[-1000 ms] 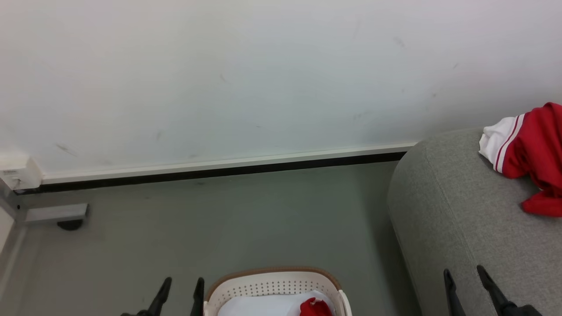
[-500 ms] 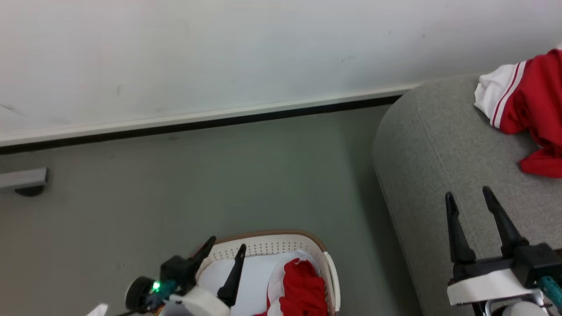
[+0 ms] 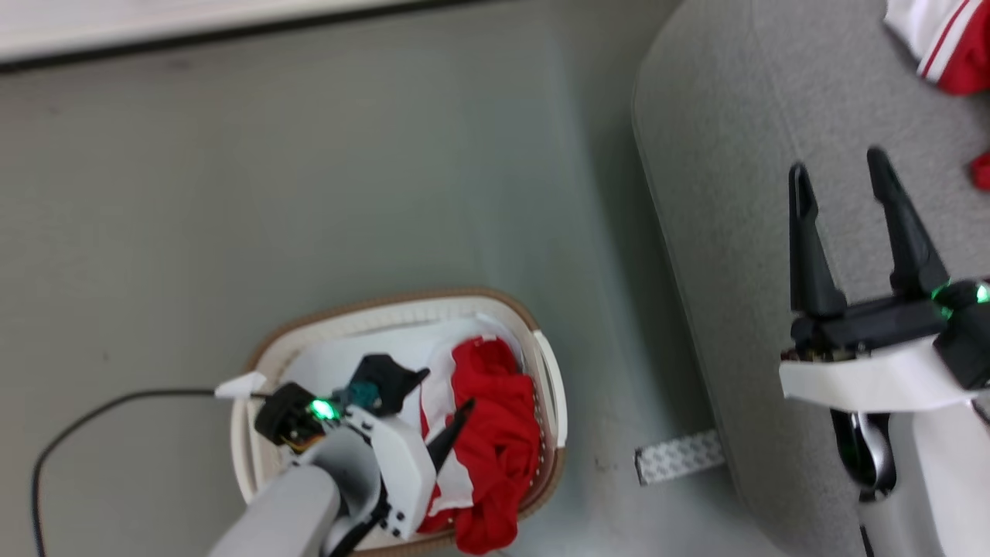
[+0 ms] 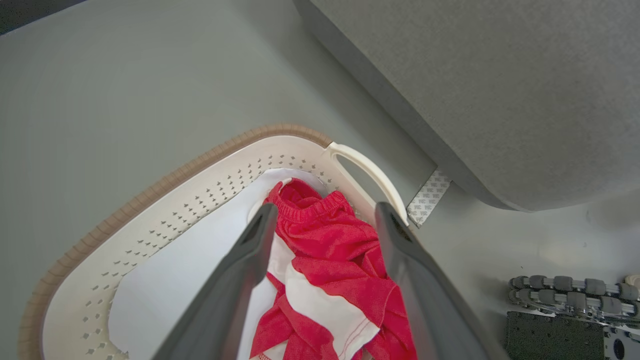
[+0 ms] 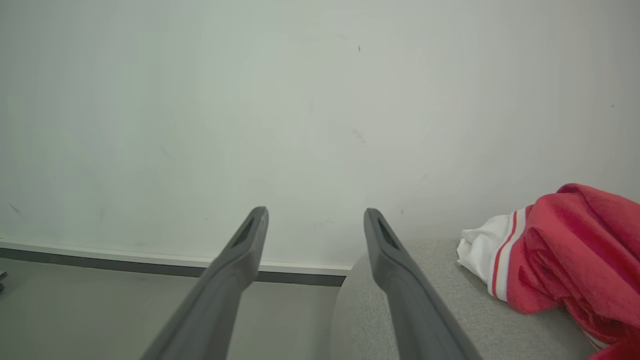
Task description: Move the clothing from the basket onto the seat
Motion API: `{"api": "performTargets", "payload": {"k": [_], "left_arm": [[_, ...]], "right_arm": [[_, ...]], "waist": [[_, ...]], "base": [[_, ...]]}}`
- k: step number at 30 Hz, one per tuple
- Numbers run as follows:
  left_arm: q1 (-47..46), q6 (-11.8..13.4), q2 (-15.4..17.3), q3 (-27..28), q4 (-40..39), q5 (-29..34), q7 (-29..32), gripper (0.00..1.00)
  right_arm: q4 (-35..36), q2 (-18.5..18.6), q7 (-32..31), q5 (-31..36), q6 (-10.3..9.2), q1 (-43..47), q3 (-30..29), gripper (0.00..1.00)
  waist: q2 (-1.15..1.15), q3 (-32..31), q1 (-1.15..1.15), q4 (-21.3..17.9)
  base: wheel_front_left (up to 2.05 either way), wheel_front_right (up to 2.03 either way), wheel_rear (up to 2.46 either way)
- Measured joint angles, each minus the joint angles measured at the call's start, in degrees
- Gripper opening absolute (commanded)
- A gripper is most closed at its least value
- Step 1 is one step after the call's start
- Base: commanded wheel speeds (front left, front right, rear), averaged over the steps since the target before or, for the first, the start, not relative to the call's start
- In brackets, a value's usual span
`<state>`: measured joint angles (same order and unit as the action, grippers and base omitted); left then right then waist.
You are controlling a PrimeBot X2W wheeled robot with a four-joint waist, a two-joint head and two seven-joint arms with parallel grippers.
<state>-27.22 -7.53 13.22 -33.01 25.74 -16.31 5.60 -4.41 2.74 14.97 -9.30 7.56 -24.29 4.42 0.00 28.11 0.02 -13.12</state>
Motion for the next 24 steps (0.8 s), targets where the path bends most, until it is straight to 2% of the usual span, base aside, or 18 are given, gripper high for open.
{"api": "performTargets", "payload": {"k": [6, 12, 24], "left_arm": [[-4.25, 0.00, 3.42, -2.37, -2.26, -1.82, 5.12, 1.00], [-6.48, 0.00, 5.23, -3.56, -4.48, -2.90, 8.61, 1.00], [-10.93, 0.00, 6.73, -7.84, -8.55, -5.08, 15.82, 1.00]], "right_arm": [[0.98, 0.01, 0.00, -0.96, 0.00, -7.11, 0.99, 1.00], [0.84, 0.01, 0.00, -1.47, 0.00, -13.29, 1.78, 1.00], [0.67, -0.02, 0.00, -1.45, 0.00, -21.74, 2.79, 1.00]], "waist": [[0.00, 8.70, 0.00, -1.48], [0.00, 16.76, 0.00, -2.14], [0.00, 27.61, -0.01, -1.27]], "base": [[0.00, 0.00, 0.00], [0.00, 0.00, 0.00], [0.00, 0.00, 0.00]]}}
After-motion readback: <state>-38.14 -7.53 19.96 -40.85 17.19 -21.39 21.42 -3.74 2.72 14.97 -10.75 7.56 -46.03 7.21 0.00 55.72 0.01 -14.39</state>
